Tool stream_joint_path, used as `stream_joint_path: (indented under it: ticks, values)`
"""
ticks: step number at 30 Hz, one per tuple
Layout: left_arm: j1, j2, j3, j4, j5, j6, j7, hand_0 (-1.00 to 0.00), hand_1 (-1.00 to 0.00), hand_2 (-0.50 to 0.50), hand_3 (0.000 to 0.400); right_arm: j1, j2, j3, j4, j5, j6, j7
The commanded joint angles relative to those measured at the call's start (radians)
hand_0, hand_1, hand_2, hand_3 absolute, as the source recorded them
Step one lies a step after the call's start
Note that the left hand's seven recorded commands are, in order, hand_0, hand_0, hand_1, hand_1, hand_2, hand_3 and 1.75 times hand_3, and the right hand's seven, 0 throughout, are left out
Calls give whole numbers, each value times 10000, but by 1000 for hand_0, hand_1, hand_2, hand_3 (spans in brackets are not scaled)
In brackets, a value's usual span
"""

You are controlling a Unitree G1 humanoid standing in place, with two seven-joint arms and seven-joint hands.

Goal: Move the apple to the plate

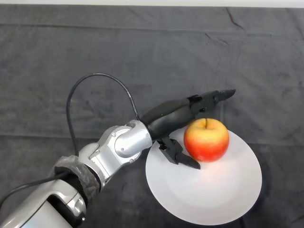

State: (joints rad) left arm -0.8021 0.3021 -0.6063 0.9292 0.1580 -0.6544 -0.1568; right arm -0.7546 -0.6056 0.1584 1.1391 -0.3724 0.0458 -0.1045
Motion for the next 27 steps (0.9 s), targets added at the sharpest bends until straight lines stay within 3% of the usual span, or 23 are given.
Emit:
stream_joint_path:
  ticks: [1, 14, 27]
  values:
    - [414, 522, 353, -61, -330, -192, -141, 0, 0, 0, 0, 300, -6, -75, 211, 57, 35, 33]
    - [666, 1458, 1917, -246, -1108, -689, -305, 0, 0, 0, 0, 309, -7, -77, 196, 60, 37, 34]
    - [779, 2385, 3266, 1022, -1429, -1473, -260, 0, 0, 0, 0, 303, -7, -77, 205, 59, 34, 34]
